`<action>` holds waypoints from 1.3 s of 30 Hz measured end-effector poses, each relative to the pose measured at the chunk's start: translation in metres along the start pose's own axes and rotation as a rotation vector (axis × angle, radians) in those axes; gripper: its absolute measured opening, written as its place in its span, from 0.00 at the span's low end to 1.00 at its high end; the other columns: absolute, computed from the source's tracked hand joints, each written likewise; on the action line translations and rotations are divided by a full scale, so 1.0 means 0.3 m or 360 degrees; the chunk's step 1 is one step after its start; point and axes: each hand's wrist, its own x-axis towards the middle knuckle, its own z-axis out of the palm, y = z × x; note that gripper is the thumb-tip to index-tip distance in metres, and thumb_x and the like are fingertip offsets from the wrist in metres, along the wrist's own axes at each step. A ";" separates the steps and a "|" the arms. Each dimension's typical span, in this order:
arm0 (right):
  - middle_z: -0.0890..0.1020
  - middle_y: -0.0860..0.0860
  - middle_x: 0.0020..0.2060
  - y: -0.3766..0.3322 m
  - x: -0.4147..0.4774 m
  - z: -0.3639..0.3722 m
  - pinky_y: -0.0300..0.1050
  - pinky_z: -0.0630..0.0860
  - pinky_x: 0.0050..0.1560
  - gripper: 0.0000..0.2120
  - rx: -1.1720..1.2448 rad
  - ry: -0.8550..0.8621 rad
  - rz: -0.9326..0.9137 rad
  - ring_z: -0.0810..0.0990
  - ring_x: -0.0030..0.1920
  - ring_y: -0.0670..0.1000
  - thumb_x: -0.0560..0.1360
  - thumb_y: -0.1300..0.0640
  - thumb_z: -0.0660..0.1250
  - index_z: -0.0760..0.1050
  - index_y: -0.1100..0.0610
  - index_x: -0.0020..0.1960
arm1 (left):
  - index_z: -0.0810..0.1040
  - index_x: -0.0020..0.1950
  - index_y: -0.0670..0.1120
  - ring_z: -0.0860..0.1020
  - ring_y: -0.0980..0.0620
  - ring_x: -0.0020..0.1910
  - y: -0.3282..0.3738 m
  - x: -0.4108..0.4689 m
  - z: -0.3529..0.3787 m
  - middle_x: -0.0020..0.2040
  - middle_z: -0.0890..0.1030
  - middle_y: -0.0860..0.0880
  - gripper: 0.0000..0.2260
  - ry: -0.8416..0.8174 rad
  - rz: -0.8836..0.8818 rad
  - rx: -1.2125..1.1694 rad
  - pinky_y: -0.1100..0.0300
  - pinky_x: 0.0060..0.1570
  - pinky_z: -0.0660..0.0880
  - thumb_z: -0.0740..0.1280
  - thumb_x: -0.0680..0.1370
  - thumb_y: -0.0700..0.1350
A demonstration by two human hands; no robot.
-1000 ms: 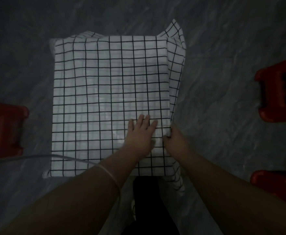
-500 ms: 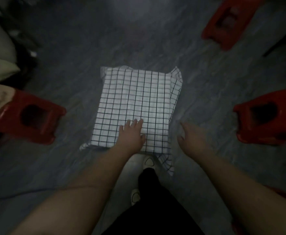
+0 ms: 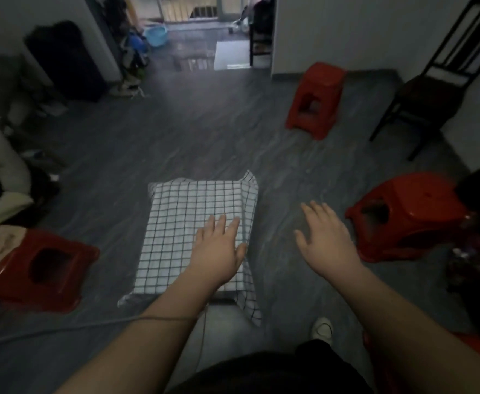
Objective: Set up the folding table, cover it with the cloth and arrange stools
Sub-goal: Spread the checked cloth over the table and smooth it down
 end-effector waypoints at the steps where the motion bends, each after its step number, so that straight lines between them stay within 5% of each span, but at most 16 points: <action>1: 0.63 0.54 0.78 0.052 0.022 -0.024 0.57 0.59 0.76 0.31 -0.0010 0.0008 -0.0005 0.56 0.79 0.56 0.79 0.45 0.61 0.59 0.54 0.79 | 0.49 0.81 0.51 0.47 0.42 0.80 0.051 0.044 -0.004 0.81 0.51 0.44 0.29 0.0010 -0.0006 0.0017 0.41 0.77 0.50 0.52 0.83 0.59; 10: 0.60 0.51 0.79 0.513 0.252 -0.258 0.54 0.56 0.78 0.32 -0.0109 -0.0002 -0.0116 0.53 0.79 0.54 0.79 0.44 0.59 0.56 0.51 0.80 | 0.48 0.81 0.52 0.49 0.43 0.80 0.559 0.431 -0.069 0.81 0.51 0.44 0.30 0.0108 0.0042 0.0094 0.42 0.77 0.51 0.53 0.82 0.60; 17: 0.61 0.51 0.78 0.639 0.557 -0.347 0.55 0.57 0.77 0.31 -0.0100 -0.0047 -0.0201 0.54 0.79 0.54 0.80 0.44 0.58 0.56 0.51 0.80 | 0.46 0.81 0.53 0.47 0.44 0.80 0.701 0.687 -0.154 0.82 0.50 0.45 0.31 0.0122 -0.0049 0.0088 0.44 0.77 0.49 0.52 0.82 0.60; 27: 0.72 0.57 0.72 0.595 1.239 -0.329 0.59 0.68 0.71 0.32 -0.0121 -0.0016 -0.0323 0.66 0.74 0.60 0.74 0.46 0.58 0.66 0.55 0.76 | 0.45 0.81 0.53 0.46 0.44 0.80 0.559 1.311 -0.267 0.82 0.49 0.46 0.31 0.0175 -0.0147 0.0028 0.42 0.77 0.49 0.52 0.82 0.60; 31: 0.69 0.58 0.74 0.553 1.571 -0.324 0.59 0.64 0.74 0.36 -0.0191 -0.0086 -0.0400 0.63 0.76 0.60 0.73 0.43 0.48 0.64 0.57 0.77 | 0.47 0.81 0.52 0.48 0.42 0.80 0.439 1.601 -0.343 0.82 0.50 0.44 0.31 0.0138 -0.0177 -0.0012 0.41 0.77 0.50 0.53 0.82 0.60; 39: 0.73 0.60 0.71 0.413 2.113 -0.332 0.60 0.67 0.72 0.33 -0.0105 -0.0041 -0.0526 0.69 0.72 0.62 0.75 0.44 0.52 0.68 0.60 0.74 | 0.49 0.81 0.52 0.51 0.41 0.80 0.239 2.075 -0.518 0.81 0.53 0.44 0.31 0.0215 -0.0302 0.0002 0.42 0.76 0.53 0.56 0.81 0.60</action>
